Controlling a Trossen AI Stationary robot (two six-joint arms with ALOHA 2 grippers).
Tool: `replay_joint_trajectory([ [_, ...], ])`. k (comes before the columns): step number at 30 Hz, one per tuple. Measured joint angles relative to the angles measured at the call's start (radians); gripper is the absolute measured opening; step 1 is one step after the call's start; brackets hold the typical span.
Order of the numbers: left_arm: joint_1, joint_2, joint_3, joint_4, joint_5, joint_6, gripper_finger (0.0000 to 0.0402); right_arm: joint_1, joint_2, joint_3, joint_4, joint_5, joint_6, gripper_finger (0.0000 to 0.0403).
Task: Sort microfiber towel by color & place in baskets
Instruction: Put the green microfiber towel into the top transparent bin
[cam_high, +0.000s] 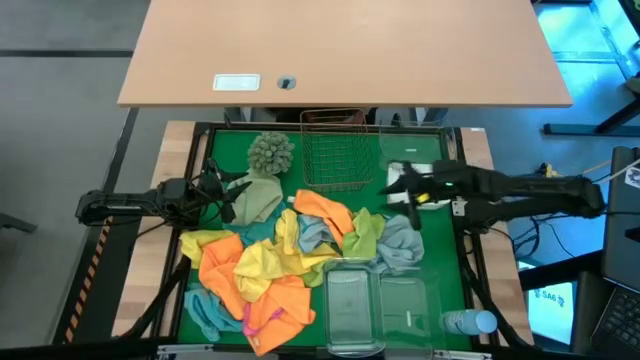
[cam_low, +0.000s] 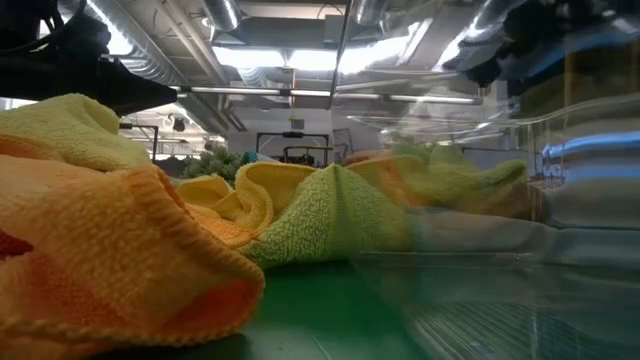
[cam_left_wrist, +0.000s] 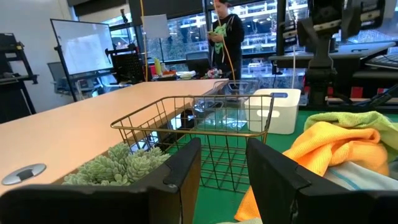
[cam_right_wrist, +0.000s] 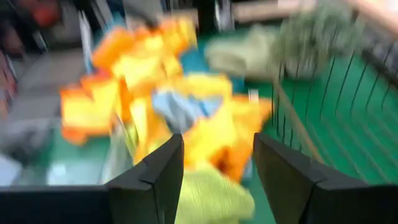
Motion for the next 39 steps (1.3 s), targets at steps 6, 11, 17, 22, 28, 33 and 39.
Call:
replay_joint_trajectory([
  [6,0.0,0.0,0.0,0.0,0.0,0.0,0.0124,0.0,0.237,0.164,-0.158,-0.001,-0.136,0.0193],
  [11,0.0,0.0,0.0,0.0,0.0,0.0,0.0124,0.0,0.369,0.232,-0.191,0.0,-0.217,0.0193],
  [17,0.0,0.0,0.0,0.0,0.0,0.0,0.0124,0.0,0.45,0.244,-0.203,0.0,-0.245,0.0193],
  [22,0.0,0.0,0.0,0.0,-0.001,0.0,0.0124,0.0,0.476,0.244,-0.22,-0.001,-0.245,0.0193],
  [28,0.0,0.0,0.0,0.0,-0.001,0.0,0.0124,0.0,0.505,0.242,-0.214,-0.001,-0.256,0.0193],
  [33,0.0,0.0,0.0,0.0,0.0,0.0,0.0124,0.0,0.552,0.242,-0.208,-0.009,-0.281,0.0193],
  [39,0.0,0.0,0.0,0.0,-0.001,0.0,0.0124,0.0,0.607,0.241,-0.208,-0.02,-0.324,0.0193],
])
